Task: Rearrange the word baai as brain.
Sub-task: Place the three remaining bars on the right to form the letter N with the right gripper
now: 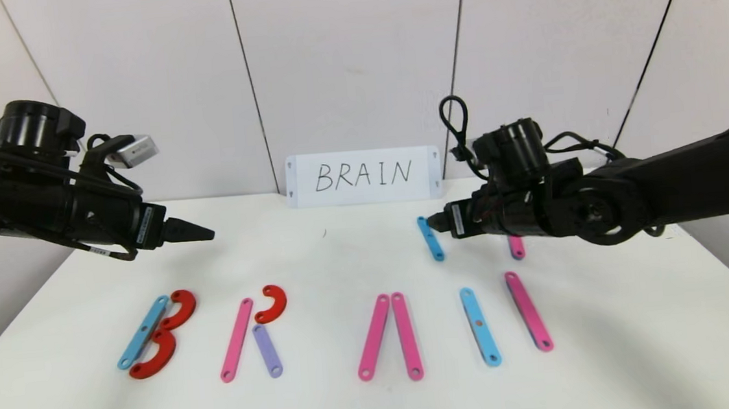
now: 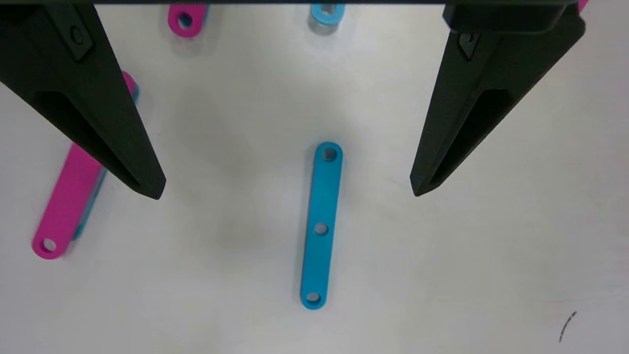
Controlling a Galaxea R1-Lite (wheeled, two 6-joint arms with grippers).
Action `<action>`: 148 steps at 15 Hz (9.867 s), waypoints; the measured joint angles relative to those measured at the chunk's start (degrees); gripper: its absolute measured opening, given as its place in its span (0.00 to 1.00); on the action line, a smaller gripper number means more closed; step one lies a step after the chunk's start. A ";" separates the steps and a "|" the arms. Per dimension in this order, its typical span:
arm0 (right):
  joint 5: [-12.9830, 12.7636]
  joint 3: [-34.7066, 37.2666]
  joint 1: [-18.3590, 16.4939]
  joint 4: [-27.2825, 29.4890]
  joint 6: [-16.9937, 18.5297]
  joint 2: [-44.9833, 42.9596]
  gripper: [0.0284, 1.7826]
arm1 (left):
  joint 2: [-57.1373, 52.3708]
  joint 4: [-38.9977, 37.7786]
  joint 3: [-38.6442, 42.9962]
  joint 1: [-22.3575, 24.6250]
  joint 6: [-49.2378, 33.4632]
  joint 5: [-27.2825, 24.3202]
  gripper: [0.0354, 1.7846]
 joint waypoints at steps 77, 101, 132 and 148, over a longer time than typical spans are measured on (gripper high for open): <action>25.66 28.23 -19.92 1.26 -24.21 -20.98 0.14 | 1.34 -0.59 -0.20 -0.89 0.16 0.13 0.97; 25.62 31.04 -21.88 -5.71 -24.91 -11.11 0.14 | 0.57 -0.67 -0.06 -0.94 0.24 0.13 0.97; 18.74 23.16 -19.32 -6.42 -18.09 -9.23 0.97 | 0.74 -0.63 -0.09 -1.08 0.16 0.13 0.97; 6.10 3.12 -14.87 -5.71 -3.22 7.56 0.89 | 0.74 -0.65 -0.20 -1.05 0.07 0.13 0.97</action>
